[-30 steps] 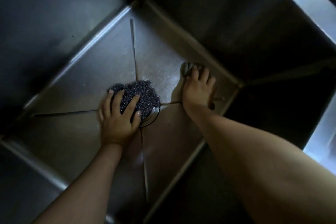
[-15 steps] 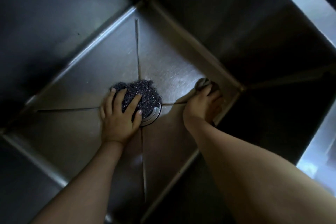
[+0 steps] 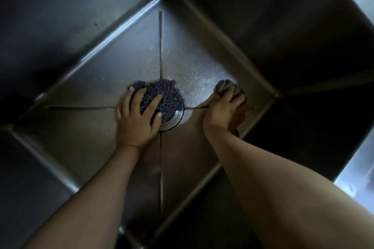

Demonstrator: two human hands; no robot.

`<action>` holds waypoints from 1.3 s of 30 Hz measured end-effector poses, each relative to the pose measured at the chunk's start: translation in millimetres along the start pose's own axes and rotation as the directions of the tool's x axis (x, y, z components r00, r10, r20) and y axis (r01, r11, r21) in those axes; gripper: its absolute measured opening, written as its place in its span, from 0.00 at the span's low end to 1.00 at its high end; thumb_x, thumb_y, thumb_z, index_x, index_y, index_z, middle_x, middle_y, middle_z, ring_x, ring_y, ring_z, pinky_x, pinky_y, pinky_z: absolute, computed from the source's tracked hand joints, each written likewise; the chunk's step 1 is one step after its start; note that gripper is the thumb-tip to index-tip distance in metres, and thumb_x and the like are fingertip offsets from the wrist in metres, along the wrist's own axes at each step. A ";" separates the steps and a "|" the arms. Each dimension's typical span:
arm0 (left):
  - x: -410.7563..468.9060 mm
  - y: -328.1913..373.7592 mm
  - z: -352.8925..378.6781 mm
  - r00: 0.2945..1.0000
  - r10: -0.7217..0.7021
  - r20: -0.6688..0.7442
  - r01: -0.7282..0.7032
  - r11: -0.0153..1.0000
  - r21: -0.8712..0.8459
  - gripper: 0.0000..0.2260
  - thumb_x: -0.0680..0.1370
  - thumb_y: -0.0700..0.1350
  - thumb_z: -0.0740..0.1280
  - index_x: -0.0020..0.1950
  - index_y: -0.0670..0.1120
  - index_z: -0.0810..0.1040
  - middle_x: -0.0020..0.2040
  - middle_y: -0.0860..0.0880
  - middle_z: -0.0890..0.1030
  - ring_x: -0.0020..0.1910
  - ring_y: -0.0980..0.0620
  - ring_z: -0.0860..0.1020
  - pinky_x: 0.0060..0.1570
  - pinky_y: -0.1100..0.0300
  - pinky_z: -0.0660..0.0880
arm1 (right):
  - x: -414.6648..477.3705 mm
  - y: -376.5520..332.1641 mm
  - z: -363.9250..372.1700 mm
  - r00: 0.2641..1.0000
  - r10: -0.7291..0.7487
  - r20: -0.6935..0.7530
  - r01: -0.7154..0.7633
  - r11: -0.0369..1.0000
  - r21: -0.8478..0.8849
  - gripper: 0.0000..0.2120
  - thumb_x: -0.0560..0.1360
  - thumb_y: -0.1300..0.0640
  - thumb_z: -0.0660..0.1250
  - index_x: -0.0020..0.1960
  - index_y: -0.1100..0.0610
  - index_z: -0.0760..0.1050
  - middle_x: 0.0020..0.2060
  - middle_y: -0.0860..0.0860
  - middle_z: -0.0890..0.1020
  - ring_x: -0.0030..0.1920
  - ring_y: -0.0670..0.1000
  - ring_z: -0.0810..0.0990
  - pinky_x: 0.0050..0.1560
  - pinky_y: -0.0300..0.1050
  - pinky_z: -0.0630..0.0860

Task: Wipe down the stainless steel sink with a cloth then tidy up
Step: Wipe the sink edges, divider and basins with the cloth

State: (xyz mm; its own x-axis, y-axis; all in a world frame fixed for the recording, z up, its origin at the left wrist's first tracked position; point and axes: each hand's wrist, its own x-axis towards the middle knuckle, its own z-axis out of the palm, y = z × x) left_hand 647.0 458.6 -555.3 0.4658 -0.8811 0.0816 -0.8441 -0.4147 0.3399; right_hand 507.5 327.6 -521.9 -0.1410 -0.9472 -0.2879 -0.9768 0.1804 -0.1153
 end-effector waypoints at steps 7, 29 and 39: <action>-1.0 0.4 -0.7 1.000 -0.021 0.015 0.021 1.000 -0.006 0.18 0.74 0.52 0.57 0.64 0.56 0.68 0.66 0.41 0.70 0.69 0.41 0.61 0.62 0.41 0.63 | 13.2 -11.3 -4.3 0.996 -0.089 -0.029 0.087 0.995 -0.052 0.21 0.81 0.51 0.53 0.71 0.56 0.60 0.69 0.61 0.60 0.65 0.62 0.62 0.62 0.53 0.61; -13.6 47.7 -120.1 0.933 -0.289 0.214 0.332 0.921 -0.202 0.27 0.75 0.59 0.49 0.72 0.52 0.64 0.73 0.45 0.63 0.72 0.46 0.60 0.70 0.51 0.57 | -18.7 -30.8 -119.6 0.893 -0.346 0.287 0.166 0.847 0.505 0.16 0.79 0.56 0.58 0.67 0.56 0.67 0.64 0.59 0.67 0.63 0.61 0.69 0.66 0.51 0.65; -23.0 106.1 -226.0 0.806 -0.592 0.008 0.461 0.619 -0.636 0.18 0.79 0.42 0.61 0.69 0.48 0.65 0.67 0.46 0.70 0.65 0.51 0.69 0.58 0.62 0.65 | -66.3 -47.4 -219.3 0.730 -0.646 0.224 0.333 0.622 0.709 0.18 0.79 0.56 0.60 0.68 0.55 0.67 0.64 0.57 0.69 0.62 0.55 0.71 0.62 0.44 0.66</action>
State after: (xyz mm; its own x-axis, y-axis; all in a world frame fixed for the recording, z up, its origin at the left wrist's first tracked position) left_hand 606.7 486.2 -309.4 0.8729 -0.4666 -0.1427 -0.1392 -0.5185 0.8436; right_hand 527.8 323.7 -288.9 0.5645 -0.7483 -0.3485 -0.5403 -0.0159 -0.8413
